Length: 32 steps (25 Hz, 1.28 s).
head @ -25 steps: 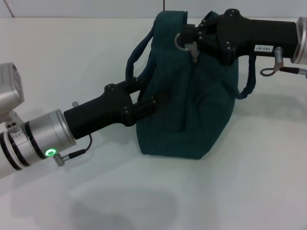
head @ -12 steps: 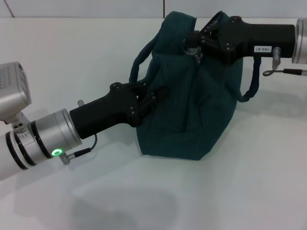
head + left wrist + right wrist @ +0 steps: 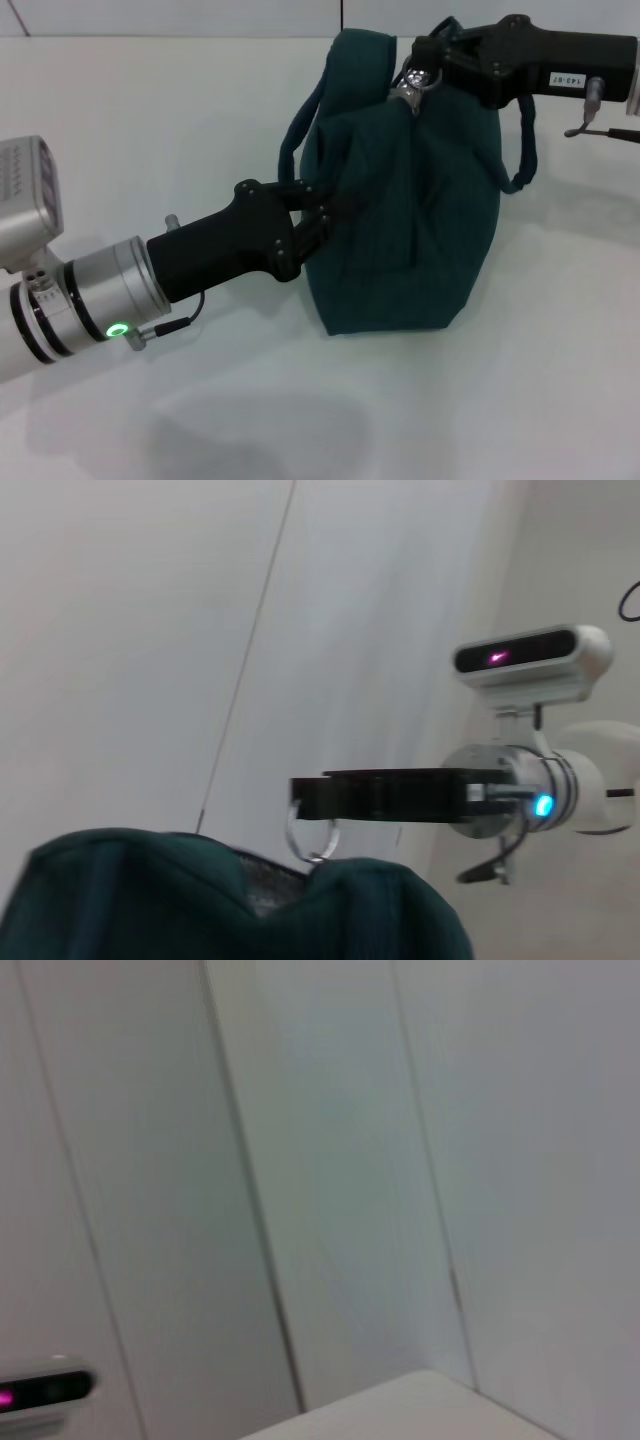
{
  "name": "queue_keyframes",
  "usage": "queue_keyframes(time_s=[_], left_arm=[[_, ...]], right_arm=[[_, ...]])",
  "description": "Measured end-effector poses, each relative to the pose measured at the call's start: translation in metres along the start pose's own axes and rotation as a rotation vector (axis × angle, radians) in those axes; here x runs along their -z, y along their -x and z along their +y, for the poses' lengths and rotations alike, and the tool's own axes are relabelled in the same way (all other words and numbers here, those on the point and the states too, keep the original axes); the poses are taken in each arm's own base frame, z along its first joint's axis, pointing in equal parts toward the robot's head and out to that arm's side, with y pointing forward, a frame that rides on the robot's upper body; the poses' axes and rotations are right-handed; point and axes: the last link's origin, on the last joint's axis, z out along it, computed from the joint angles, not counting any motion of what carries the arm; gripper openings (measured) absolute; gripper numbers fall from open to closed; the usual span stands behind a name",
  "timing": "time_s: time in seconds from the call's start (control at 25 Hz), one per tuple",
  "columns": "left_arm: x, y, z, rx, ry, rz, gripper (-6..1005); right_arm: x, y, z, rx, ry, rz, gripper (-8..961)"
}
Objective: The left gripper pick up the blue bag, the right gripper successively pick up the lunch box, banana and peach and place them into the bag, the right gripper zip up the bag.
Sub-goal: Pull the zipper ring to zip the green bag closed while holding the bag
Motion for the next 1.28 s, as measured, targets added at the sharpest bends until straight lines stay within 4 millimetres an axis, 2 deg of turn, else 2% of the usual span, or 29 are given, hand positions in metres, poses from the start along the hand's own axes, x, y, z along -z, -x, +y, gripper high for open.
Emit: queue_keyframes(time_s=[0.24,0.44,0.56,0.76,0.96,1.28], left_arm=[[0.000,0.001,0.001,-0.011,0.015,-0.011,124],[0.000,0.001,0.002,-0.012,0.017,-0.016,128],[0.000,0.002,0.001,-0.012,0.017,-0.019,142],[0.000,0.004,0.003,-0.009,0.020,-0.028,167],[0.002,0.006,0.005,0.005,0.024,-0.030,191],[0.002,0.008,0.008,0.052,0.022,-0.011,229]], right_arm=[[0.004,-0.001,-0.007,-0.012,-0.055,-0.024,11],[0.005,0.001,-0.004,-0.011,-0.039,-0.040,11],[0.005,0.007,0.004,-0.003,0.019,-0.066,11],[0.000,0.018,0.015,0.032,0.088,-0.088,12],[-0.004,0.025,0.011,0.052,0.054,-0.096,12],[-0.019,0.023,0.017,0.049,0.085,-0.077,11]])
